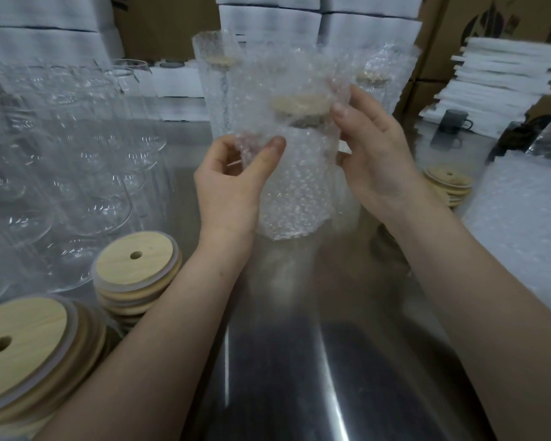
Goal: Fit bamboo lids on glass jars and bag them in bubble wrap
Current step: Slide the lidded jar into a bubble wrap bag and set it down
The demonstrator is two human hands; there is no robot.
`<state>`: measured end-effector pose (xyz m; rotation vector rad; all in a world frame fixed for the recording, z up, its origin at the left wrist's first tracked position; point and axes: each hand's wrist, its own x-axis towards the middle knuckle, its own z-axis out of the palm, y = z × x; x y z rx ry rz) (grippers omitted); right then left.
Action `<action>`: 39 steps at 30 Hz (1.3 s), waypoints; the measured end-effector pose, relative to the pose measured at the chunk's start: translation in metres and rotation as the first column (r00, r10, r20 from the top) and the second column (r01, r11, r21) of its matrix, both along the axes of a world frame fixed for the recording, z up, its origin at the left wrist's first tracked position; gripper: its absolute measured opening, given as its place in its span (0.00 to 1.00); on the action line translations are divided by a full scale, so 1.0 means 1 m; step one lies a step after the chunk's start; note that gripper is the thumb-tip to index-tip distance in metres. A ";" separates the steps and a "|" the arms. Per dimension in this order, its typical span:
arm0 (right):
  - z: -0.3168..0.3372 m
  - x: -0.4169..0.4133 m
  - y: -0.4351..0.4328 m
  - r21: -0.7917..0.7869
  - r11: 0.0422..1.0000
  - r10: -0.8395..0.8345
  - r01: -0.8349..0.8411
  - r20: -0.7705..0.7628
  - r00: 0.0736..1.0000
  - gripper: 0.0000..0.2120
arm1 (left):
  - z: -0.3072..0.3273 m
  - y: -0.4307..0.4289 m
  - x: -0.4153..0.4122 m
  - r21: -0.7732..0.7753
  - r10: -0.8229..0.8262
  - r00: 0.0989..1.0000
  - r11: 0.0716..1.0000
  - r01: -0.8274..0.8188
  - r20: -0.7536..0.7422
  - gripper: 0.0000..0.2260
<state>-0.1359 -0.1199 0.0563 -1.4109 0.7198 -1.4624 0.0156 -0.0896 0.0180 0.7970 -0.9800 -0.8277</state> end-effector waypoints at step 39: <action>0.010 0.002 0.010 -0.007 1.000 0.016 -0.015 0.138 0.990 0.06 | 0.030 0.007 0.009 -0.100 0.041 0.958 0.992 -0.072 -0.282 0.07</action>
